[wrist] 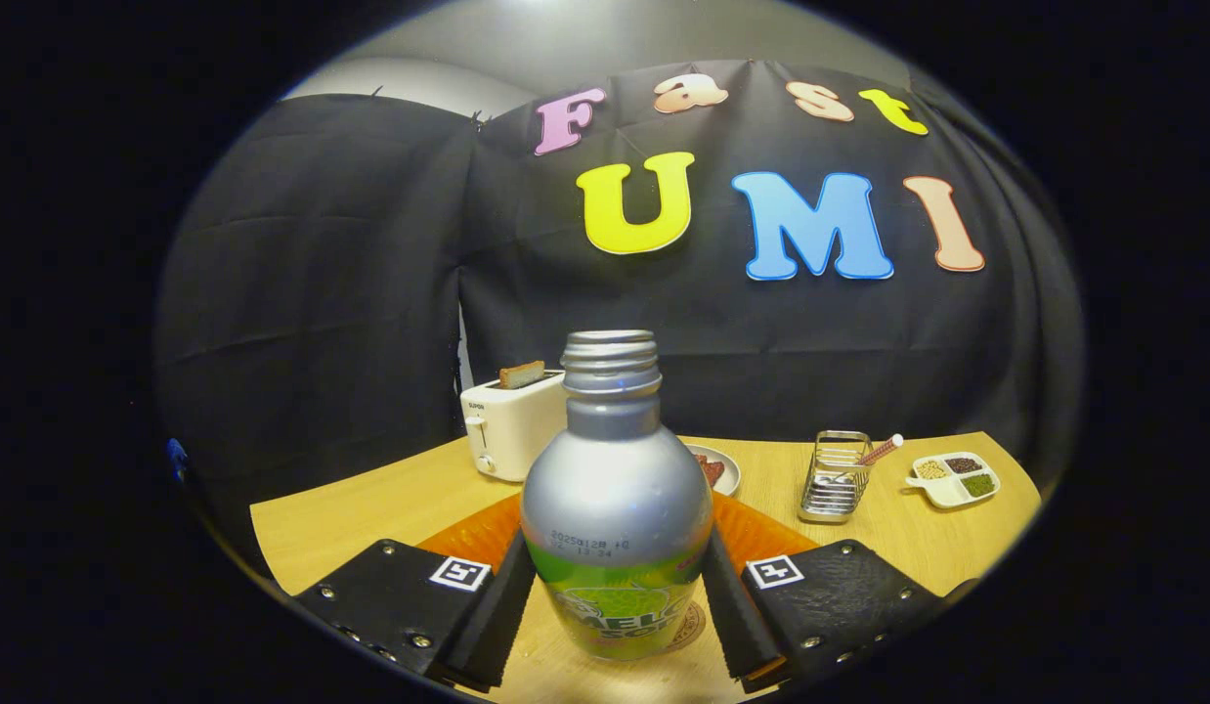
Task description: Take the bottle from table, then pour the juice into the cup, finally place the bottle on the coaster
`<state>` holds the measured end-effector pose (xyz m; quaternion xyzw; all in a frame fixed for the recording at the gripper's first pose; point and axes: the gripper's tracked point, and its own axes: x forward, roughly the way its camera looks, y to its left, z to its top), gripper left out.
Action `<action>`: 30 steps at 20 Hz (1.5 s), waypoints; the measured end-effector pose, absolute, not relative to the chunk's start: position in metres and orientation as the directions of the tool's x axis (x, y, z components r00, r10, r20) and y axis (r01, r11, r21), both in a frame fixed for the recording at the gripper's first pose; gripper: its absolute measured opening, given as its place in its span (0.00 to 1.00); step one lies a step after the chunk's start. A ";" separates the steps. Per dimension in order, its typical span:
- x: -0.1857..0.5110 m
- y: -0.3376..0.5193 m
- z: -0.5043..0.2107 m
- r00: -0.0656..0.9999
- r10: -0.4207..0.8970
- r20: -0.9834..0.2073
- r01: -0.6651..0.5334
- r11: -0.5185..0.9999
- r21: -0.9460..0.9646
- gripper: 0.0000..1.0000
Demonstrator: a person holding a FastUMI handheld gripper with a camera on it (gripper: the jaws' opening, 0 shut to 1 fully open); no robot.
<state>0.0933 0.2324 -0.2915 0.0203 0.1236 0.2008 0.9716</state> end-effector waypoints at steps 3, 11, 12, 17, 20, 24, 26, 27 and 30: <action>0.102 0.230 -0.307 0.890 0.391 -0.233 -0.385 0.920 0.071 0.81; 0.129 0.232 -0.344 0.901 0.367 -0.233 -0.362 0.930 0.066 0.80; 0.130 0.234 -0.350 0.900 0.364 -0.239 -0.363 0.930 0.051 0.81; 0.134 0.229 -0.362 0.911 0.343 -0.229 -0.349 0.937 0.018 0.80; 0.134 0.228 -0.361 0.918 0.335 -0.211 -0.334 0.942 0.043 0.81; 0.133 0.234 -0.361 0.918 0.340 -0.203 -0.342 0.939 0.026 0.81; 0.131 0.230 -0.366 0.922 0.322 -0.216 -0.333 0.943 -0.015 0.83; 0.130 0.232 -0.369 0.917 0.333 -0.219 -0.344 0.939 -0.016 0.83; 0.124 0.234 -0.353 0.917 0.351 -0.190 -0.349 0.936 0.041 0.99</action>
